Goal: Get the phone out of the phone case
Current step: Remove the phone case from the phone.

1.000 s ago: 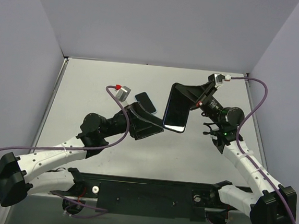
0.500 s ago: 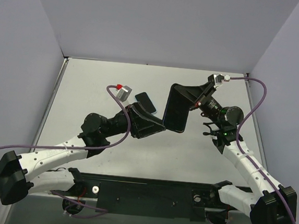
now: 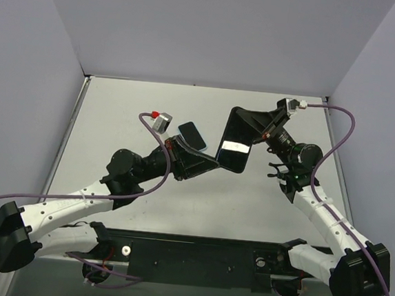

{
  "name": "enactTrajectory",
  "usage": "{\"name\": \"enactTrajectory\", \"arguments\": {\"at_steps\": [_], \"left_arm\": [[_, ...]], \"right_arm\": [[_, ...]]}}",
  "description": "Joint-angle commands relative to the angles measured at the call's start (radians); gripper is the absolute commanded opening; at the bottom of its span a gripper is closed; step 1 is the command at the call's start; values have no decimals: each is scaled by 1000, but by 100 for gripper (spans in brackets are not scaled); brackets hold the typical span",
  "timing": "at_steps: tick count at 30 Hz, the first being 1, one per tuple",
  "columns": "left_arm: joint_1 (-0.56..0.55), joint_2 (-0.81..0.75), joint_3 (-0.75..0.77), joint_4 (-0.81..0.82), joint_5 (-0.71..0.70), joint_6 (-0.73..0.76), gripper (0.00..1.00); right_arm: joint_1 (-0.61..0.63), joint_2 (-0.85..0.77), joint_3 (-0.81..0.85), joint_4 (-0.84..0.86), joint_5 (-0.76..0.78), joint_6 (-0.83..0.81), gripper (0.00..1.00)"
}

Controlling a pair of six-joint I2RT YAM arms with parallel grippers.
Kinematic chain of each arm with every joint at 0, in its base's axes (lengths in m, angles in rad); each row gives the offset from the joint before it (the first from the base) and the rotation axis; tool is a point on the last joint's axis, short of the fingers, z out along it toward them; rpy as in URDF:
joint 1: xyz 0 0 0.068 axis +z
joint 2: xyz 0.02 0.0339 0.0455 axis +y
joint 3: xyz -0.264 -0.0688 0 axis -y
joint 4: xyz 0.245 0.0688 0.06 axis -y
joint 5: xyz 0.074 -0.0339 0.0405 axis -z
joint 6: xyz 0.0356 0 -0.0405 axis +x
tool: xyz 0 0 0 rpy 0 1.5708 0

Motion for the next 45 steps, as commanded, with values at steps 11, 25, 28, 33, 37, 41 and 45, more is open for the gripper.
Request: {"name": "enactTrajectory", "arguments": {"at_steps": [11,25,28,33,37,41,45], "left_arm": [[67,92,-138,232,-61,-3,0],[152,250,-205,456,-29,-121,0],[166,260,-248,541,-5,-120,0],[182,177,-244,412,87,30,0],[204,194,-211,388,167,15,0],[205,308,-162,632,277,-101,0],[189,373,-124,818,316,-160,0]], "right_arm": [[45,10,38,424,126,376,0],[60,42,92,425,155,416,0],[51,50,93,425,156,419,0],[43,68,92,427,143,430,0],[51,70,99,427,132,441,0],[66,73,104,425,114,449,0],[65,74,104,425,98,456,0]]}}
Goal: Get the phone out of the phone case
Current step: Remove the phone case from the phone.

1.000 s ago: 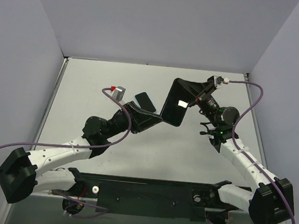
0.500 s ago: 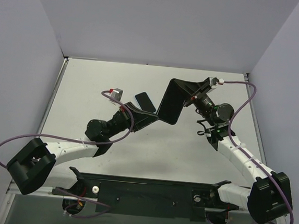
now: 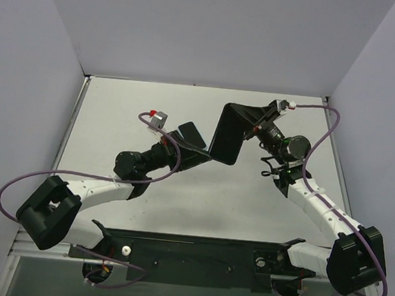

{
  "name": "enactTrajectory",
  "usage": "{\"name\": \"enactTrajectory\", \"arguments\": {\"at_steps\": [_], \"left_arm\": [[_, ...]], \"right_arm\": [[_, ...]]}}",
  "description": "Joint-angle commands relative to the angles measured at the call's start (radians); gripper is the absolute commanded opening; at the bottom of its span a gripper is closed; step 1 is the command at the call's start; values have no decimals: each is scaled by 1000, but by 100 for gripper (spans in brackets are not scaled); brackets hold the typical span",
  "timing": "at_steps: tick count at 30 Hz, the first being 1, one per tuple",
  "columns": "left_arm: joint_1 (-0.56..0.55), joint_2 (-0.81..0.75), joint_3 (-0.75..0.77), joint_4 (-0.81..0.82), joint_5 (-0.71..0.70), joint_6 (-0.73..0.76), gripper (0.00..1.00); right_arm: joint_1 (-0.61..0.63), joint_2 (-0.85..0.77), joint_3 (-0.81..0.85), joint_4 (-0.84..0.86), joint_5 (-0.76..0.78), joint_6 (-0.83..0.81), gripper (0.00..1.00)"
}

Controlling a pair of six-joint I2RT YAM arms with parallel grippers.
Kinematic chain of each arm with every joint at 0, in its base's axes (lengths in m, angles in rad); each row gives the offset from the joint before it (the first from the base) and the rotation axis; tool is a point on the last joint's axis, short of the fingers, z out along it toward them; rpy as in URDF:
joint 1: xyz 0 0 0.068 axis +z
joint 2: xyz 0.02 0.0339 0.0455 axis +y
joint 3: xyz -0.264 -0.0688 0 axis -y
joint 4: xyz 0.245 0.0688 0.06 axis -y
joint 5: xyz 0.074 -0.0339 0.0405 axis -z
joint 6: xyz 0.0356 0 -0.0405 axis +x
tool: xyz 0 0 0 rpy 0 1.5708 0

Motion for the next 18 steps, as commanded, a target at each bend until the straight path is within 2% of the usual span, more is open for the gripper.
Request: {"name": "enactTrajectory", "arguments": {"at_steps": [1,9,13,15,16,17,18], "left_arm": [[-10,91,34,178,136,-11,0],[-11,177,120,202,209,-51,0],[-7,180,146,191,199,-77,0],[-7,125,117,108,174,-7,0],[-16,97,99,-8,156,29,1],[-20,24,44,-64,83,108,6],[-36,-24,19,-151,43,171,18]], "right_arm": [[30,-34,101,459,-4,390,0],[40,-35,151,460,-50,381,0],[24,-48,137,459,-54,371,0],[-8,-52,120,451,-56,355,0],[-31,-58,111,425,-60,336,0],[-46,-66,106,392,-60,301,0],[-49,-64,105,375,-68,264,0]]}}
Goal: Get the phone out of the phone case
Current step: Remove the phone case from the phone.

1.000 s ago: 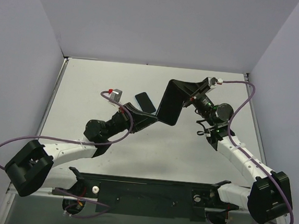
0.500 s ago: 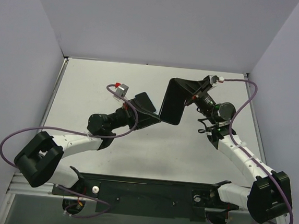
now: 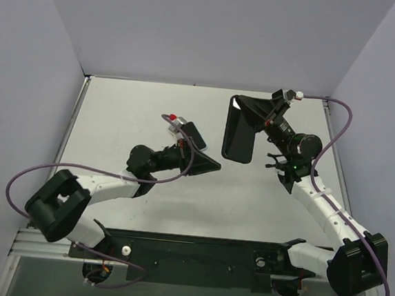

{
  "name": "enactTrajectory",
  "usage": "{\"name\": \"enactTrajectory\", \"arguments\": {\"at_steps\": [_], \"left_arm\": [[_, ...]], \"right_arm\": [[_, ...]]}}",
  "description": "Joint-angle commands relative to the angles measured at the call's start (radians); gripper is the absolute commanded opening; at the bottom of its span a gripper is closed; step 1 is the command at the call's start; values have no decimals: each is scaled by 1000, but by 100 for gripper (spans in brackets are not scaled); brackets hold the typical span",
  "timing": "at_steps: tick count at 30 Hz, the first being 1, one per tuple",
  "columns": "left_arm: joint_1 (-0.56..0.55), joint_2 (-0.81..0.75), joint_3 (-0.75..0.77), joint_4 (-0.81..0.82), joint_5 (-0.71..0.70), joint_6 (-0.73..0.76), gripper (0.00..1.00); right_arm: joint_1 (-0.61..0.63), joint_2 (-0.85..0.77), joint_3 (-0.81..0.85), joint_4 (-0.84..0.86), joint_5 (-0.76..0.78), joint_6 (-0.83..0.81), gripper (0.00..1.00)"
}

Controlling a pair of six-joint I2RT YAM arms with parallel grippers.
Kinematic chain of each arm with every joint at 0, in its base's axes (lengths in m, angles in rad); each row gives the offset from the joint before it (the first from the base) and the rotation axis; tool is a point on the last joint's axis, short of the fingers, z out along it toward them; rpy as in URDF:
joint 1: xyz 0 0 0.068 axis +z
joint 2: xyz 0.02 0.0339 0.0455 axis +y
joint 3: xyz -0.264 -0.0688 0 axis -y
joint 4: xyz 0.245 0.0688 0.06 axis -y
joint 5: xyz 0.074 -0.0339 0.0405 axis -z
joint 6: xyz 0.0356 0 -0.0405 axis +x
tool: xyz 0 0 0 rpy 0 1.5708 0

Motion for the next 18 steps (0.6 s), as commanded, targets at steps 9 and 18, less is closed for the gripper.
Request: {"name": "enactTrajectory", "arguments": {"at_steps": [9,18], "left_arm": [[-258,-550,-117,-507,-652,453,53],[-272,-453,-89,-288,-603,358,63]], "right_arm": [[18,-198,8,-283,150,-428,0],[121,-231,-12,-431,236,-649,0]]}}
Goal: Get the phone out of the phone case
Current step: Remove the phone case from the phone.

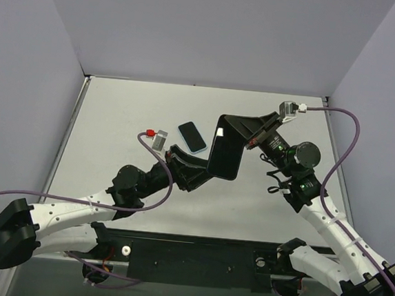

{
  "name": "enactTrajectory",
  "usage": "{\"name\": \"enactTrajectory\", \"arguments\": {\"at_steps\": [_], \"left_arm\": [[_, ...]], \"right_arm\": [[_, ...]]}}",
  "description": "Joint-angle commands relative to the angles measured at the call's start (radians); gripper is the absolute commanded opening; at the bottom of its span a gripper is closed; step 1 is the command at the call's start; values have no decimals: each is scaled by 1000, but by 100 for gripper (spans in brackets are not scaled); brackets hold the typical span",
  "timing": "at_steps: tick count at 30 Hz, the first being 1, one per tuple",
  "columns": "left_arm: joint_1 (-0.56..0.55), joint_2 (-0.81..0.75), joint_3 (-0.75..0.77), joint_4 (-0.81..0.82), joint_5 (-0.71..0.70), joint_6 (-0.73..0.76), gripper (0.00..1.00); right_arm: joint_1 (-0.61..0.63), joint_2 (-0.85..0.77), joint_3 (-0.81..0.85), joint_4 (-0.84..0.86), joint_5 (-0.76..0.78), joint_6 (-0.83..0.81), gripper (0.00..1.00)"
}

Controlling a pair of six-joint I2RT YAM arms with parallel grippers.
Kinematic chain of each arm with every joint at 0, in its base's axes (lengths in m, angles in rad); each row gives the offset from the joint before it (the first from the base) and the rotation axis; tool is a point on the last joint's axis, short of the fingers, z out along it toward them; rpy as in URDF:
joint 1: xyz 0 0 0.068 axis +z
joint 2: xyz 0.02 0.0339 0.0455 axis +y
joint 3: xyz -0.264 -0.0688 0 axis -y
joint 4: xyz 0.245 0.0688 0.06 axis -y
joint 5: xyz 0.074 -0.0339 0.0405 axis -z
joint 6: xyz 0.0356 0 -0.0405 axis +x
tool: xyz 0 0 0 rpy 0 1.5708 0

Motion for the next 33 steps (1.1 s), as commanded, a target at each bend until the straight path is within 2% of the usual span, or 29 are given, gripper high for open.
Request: {"name": "enactTrajectory", "arguments": {"at_steps": [1,5,7,12,15,17,19,23,29,31,33], "left_arm": [[-9,38,40,139,-9,-26,63],[-17,38,28,187,38,-15,63],[-17,29,25,136,37,-12,61],[-17,-70,-49,55,-83,-12,61],[-15,-144,-69,0,-193,-26,62],[-15,-154,-61,6,-201,-35,64],[-15,-128,-26,10,-171,-50,70],[-17,-43,48,19,-96,-77,71],[-18,46,108,67,-7,-113,71],[-18,76,123,87,41,-126,68],[-18,103,140,89,95,-138,61]], "right_arm": [[10,-16,5,8,78,-109,0],[10,-27,-9,-9,88,-131,0],[-10,-38,4,-24,77,-144,0],[-42,-101,57,-159,60,-221,0],[-60,-139,58,-203,62,-255,0],[-54,-133,57,-196,55,-254,0],[-40,-115,54,-165,46,-240,0],[-14,-87,41,-99,49,-211,0],[12,-91,38,-101,89,-237,0],[21,-93,24,-98,106,-252,0],[26,-94,11,-95,115,-269,0]]}}
